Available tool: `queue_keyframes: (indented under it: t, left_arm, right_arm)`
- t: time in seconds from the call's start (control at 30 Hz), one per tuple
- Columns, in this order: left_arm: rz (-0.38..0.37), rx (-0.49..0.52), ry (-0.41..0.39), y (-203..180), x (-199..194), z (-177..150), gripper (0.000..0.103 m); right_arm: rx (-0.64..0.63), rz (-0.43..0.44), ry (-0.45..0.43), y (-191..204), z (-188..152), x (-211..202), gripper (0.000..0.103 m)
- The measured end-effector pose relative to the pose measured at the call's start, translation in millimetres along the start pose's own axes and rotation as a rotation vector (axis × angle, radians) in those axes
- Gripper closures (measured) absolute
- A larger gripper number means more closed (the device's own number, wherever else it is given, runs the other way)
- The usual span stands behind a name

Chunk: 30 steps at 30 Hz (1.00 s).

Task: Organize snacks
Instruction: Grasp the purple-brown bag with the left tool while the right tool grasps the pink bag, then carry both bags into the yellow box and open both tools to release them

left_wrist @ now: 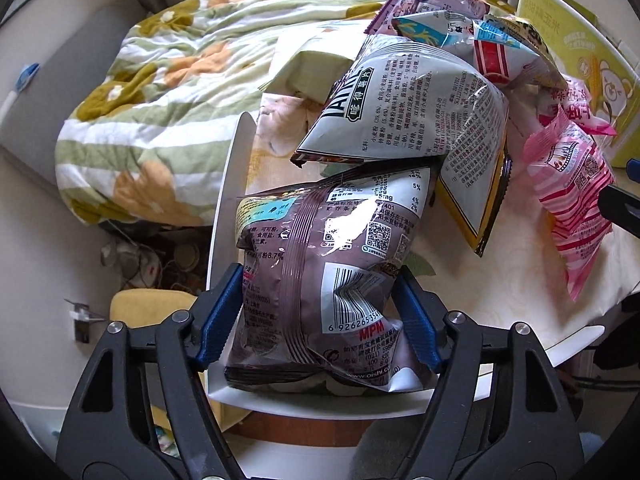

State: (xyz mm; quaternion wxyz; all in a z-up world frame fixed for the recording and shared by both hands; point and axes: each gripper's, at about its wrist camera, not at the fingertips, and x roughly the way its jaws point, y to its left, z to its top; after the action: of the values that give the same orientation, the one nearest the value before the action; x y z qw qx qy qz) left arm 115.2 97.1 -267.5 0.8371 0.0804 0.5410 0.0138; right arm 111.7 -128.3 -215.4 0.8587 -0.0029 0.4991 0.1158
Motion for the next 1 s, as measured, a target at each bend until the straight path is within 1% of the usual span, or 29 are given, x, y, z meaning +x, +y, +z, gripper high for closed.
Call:
queue_keyframes:
  t: [0.07,0.13,0.23,0.33,0.57,0.67,0.73,0.77,0.8,0.83,0.87,1.0]
  left_arm:
    - [-0.001,-0.005,0.007,0.2,0.1,1.4,0.037]
    - [0.003,-0.010,0.010,-0.3,-1.5,2.0,0.043]
    - [-0.005,-0.020,0.013,1.7,-3.3,2.3,0.045]
    - [-0.019,-0.026,0.018,3.2,-5.8,1.2,0.047]
    - [-0.028,-0.049,0.016,5.4,-14.0,-4.4,0.048]
    - [-0.031,-0.055,0.003,7.1,-20.2,-6.4,0.048]
    - [-0.030,-0.055,-0.004,6.1,-24.3,-7.8,0.048]
    - [-0.030,-0.056,-0.006,5.3,-25.9,-8.0,0.048]
    - [-0.030,-0.057,-0.008,6.0,-26.8,-8.1,0.048]
    - [-0.030,-0.059,-0.011,6.0,-28.4,-8.4,0.049]
    - [-0.030,-0.061,-0.013,6.2,-29.9,-8.9,0.049]
    - [-0.032,-0.065,-0.022,6.9,-34.9,-10.2,0.049]
  right_arm:
    - [-0.015,0.000,0.009,1.2,0.7,5.2,0.001]
    - [-0.030,-0.001,0.017,2.9,1.0,9.8,0.001]
    - [-0.049,0.000,0.026,5.2,0.8,15.5,0.001]
    - [-0.064,0.004,0.034,6.8,0.5,20.8,0.001]
    - [-0.106,0.007,0.049,12.6,2.0,31.6,0.001]
    - [-0.119,0.004,0.057,15.1,1.1,36.3,0.002]
    - [-0.123,0.003,0.060,16.6,0.7,39.0,0.005]
    - [-0.125,0.007,0.064,16.9,0.2,40.3,0.010]
    - [-0.126,0.007,0.071,17.1,-0.5,41.7,0.018]
    - [-0.127,0.003,0.080,17.4,-0.8,43.4,0.022]
    - [-0.124,0.001,0.086,17.4,-2.2,44.9,0.023]
    - [-0.121,0.001,0.077,18.4,-5.2,41.8,0.035]
